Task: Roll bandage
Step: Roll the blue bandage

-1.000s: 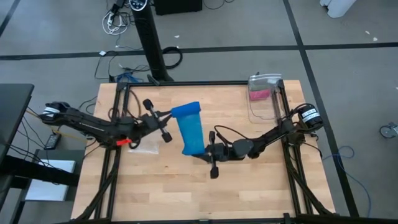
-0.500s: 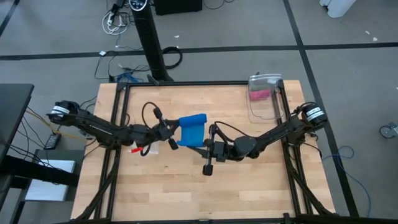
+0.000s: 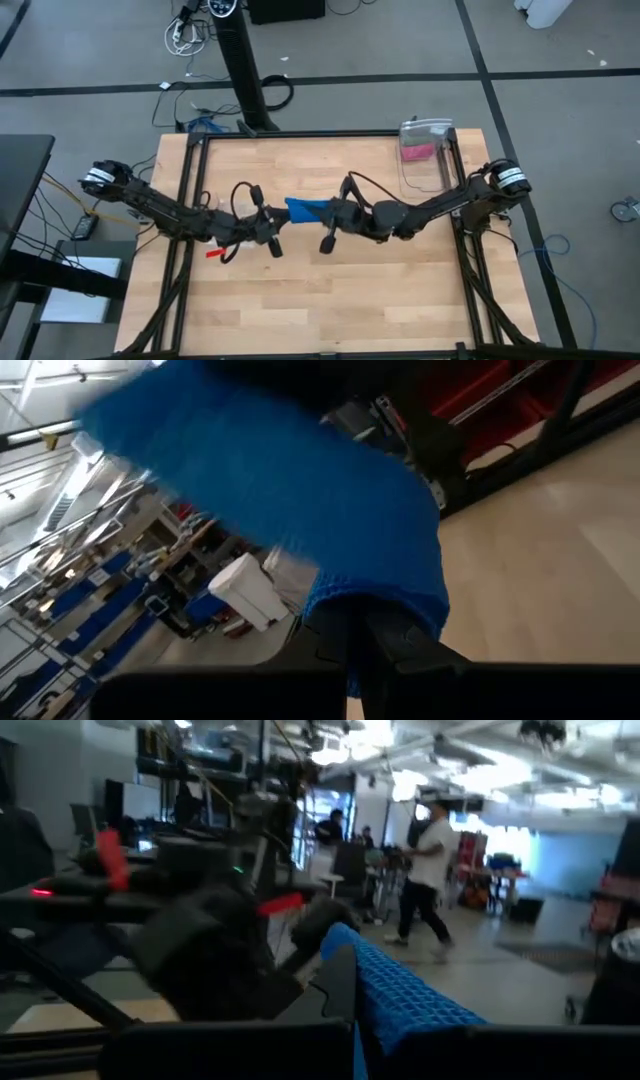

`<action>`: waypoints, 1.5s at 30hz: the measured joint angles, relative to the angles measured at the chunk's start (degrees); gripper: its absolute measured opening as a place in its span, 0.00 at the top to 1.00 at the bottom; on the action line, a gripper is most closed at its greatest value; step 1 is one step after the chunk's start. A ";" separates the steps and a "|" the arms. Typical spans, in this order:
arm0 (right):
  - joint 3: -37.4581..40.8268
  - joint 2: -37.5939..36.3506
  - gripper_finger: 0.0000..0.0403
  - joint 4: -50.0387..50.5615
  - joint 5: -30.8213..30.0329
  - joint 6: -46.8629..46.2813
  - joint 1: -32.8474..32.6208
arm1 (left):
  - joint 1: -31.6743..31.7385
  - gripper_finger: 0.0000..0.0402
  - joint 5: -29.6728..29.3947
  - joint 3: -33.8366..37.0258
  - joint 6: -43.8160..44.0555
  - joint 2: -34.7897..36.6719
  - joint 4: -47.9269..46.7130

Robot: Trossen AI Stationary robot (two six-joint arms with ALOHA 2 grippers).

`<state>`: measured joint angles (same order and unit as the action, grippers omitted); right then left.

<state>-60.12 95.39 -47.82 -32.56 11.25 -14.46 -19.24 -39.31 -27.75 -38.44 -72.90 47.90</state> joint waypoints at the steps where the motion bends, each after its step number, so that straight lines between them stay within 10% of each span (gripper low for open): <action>1: 0.00 0.00 1.00 0.58 0.00 -1.30 0.46 | -0.29 0.99 0.01 0.00 0.00 0.00 -0.20; 22: 0.02 -5.36 0.54 23.10 0.88 -15.54 2.07 | -3.55 0.99 7.14 0.00 6.99 0.00 -5.29; 37: 2.40 -20.52 0.59 52.19 0.03 -9.26 -1.41 | -2.27 0.99 12.53 0.00 11.58 0.64 -7.55; 45: 19.26 -21.12 0.60 39.52 9.84 -12.34 -2.81 | 1.74 0.99 24.46 0.02 16.39 4.92 -10.63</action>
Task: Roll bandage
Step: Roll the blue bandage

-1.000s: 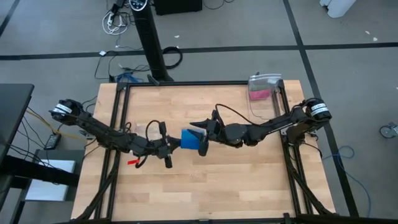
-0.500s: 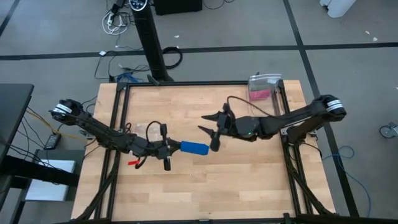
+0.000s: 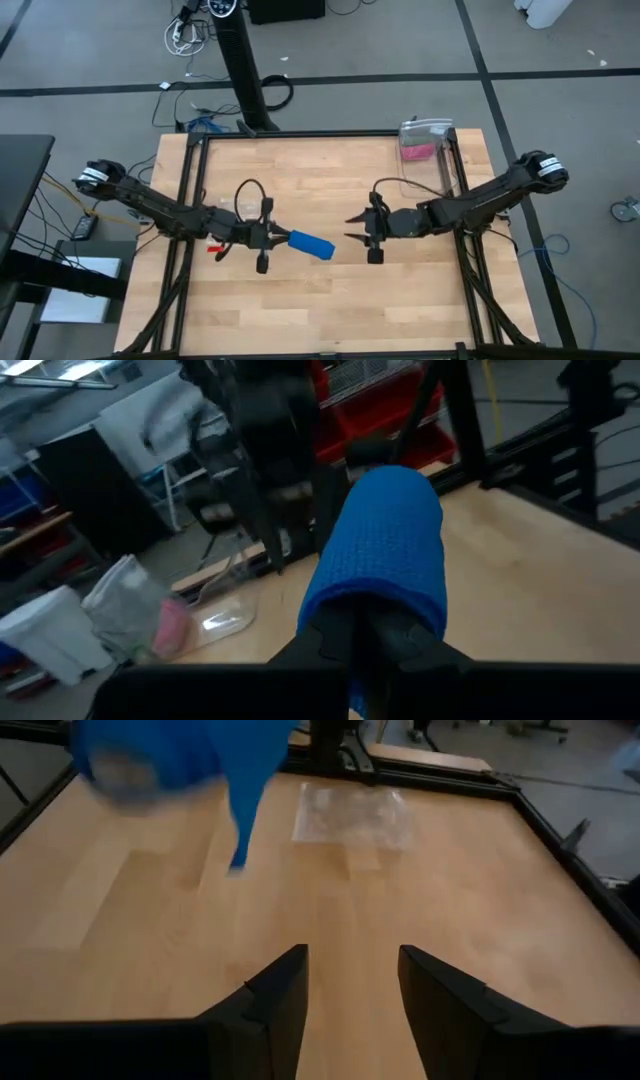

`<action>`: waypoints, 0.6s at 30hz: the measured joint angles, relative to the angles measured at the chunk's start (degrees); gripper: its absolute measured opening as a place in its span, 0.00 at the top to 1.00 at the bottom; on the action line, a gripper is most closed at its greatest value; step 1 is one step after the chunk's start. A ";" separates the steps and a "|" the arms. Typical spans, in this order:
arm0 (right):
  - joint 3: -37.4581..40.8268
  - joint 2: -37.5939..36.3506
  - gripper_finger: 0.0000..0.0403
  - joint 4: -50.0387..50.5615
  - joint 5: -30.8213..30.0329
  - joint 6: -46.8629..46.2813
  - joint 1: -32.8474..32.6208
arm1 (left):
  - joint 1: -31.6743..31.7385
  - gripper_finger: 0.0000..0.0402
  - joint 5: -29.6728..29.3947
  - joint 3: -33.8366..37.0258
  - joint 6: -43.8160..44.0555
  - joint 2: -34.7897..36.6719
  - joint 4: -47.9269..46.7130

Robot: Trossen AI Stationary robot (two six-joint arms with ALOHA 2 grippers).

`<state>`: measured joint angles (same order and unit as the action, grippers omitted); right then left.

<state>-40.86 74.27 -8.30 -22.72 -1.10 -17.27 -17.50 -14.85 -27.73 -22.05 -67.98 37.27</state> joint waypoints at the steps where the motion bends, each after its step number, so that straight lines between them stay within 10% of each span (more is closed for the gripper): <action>1: 2.66 0.21 0.60 -4.43 0.00 0.08 -0.27 | 0.51 0.99 1.18 0.00 0.43 0.60 -0.44; 8: 14.97 2.67 0.56 -30.38 0.41 -1.69 -1.53 | 2.90 0.99 4.39 0.00 1.34 4.94 -1.84; 18: 11.54 12.66 0.45 -38.72 -0.08 1.01 -1.65 | 4.55 0.99 5.33 0.00 1.34 6.56 -2.55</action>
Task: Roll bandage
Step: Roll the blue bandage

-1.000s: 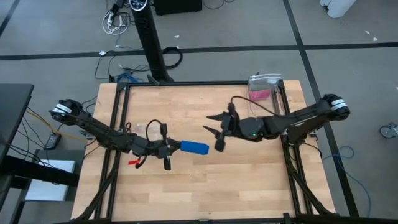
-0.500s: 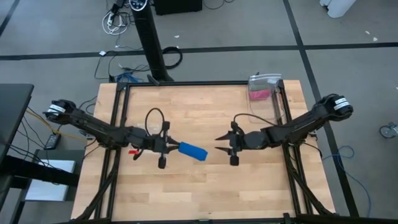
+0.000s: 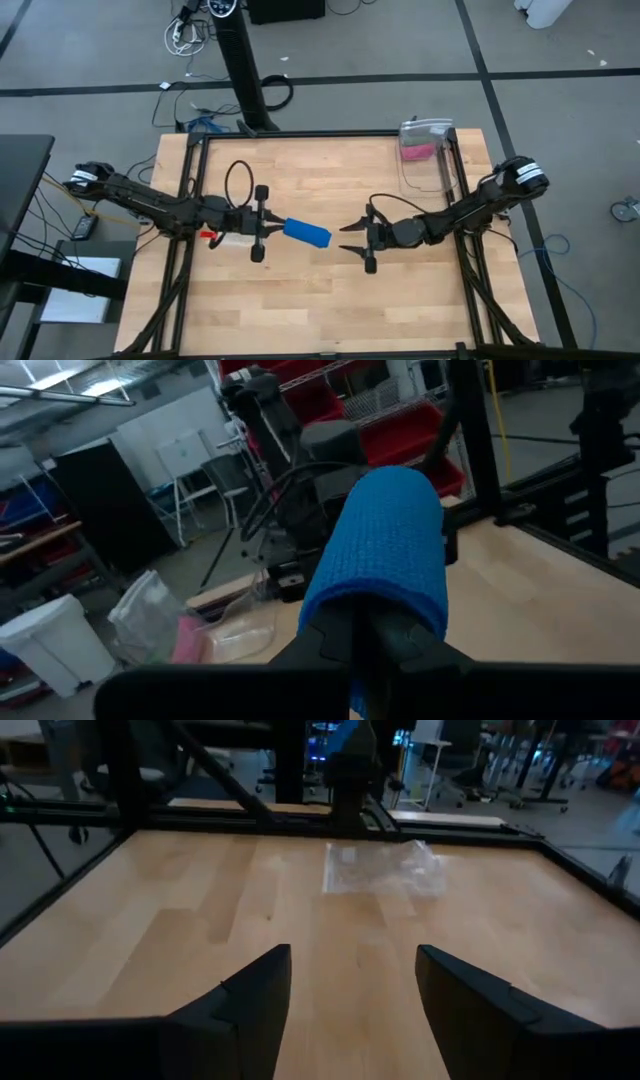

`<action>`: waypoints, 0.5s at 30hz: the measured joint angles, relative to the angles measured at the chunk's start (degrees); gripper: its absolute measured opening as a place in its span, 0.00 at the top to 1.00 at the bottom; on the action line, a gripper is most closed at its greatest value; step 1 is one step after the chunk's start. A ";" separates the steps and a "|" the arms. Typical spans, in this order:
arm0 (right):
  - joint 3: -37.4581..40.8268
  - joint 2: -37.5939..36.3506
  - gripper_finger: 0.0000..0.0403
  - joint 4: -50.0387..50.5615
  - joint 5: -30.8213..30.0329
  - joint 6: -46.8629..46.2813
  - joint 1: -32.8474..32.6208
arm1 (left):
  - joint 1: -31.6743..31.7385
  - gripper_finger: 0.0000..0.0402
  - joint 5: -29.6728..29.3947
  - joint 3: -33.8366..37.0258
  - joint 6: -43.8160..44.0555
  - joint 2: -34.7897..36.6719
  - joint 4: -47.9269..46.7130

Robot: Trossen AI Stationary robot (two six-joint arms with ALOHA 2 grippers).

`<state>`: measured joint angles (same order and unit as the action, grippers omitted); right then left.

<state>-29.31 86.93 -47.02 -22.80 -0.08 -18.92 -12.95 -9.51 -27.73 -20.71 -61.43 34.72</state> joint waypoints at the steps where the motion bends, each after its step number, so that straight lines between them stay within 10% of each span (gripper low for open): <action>1: -0.22 0.46 0.44 -0.88 -0.15 0.34 0.08 | 0.00 0.99 0.72 0.00 0.00 0.02 -0.04; 15: -0.74 1.12 0.34 -13.16 3.92 -0.36 2.58 | 2.62 0.99 2.58 0.00 2.32 0.74 2.40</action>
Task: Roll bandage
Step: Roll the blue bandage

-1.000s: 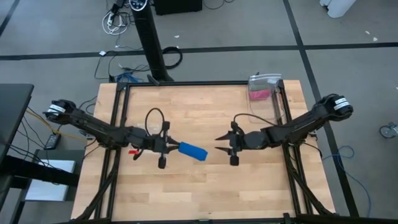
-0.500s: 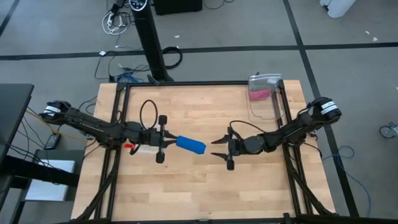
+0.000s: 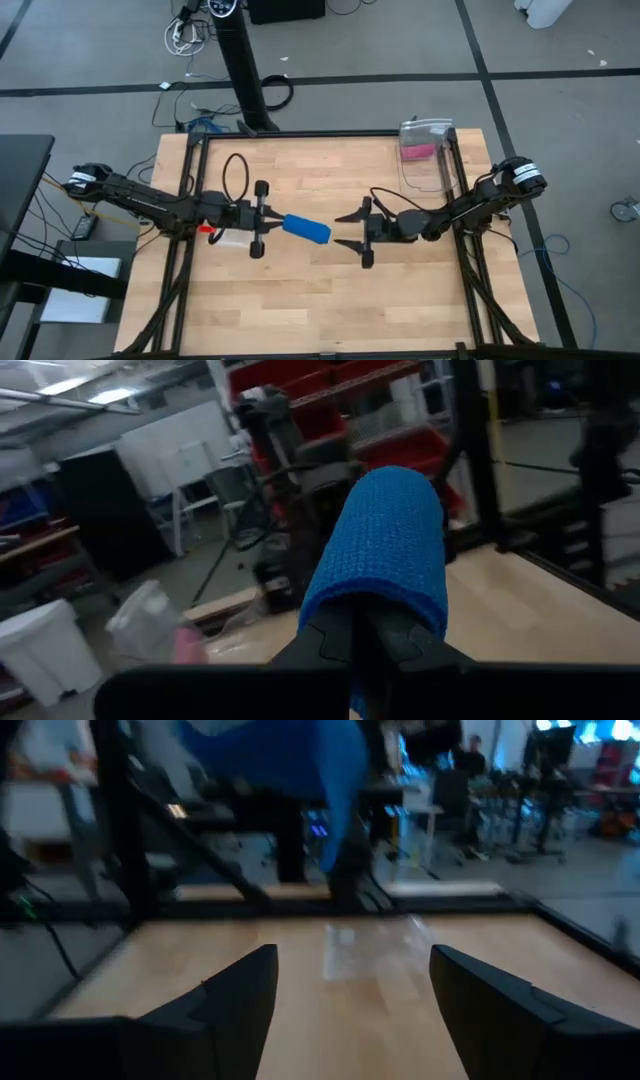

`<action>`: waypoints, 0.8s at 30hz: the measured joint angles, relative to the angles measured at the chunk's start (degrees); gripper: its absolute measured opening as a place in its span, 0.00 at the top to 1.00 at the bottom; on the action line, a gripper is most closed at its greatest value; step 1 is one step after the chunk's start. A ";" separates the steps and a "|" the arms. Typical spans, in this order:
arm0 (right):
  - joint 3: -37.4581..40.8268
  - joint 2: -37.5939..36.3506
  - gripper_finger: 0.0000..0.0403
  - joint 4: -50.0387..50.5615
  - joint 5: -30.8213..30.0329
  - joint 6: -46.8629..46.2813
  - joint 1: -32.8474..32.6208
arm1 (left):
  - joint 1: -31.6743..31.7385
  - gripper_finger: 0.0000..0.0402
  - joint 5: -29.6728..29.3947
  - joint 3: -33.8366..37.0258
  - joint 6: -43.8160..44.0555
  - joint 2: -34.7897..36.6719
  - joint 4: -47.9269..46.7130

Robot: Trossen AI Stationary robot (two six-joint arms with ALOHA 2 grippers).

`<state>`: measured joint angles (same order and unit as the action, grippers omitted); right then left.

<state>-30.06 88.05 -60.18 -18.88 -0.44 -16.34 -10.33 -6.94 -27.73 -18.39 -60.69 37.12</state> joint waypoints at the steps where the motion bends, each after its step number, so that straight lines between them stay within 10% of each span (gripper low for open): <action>1: 0.00 0.00 0.34 -0.99 0.25 -0.30 -0.05 | 0.00 0.99 -0.77 0.00 0.09 0.00 0.59; 24: -14.50 0.00 0.47 14.04 -0.16 -1.46 5.36 | -0.04 0.99 -5.16 -0.02 0.59 -0.85 4.22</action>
<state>-44.56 88.05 -46.14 -19.03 -1.90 -10.98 -10.37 -12.10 -27.75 -17.80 -61.54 41.34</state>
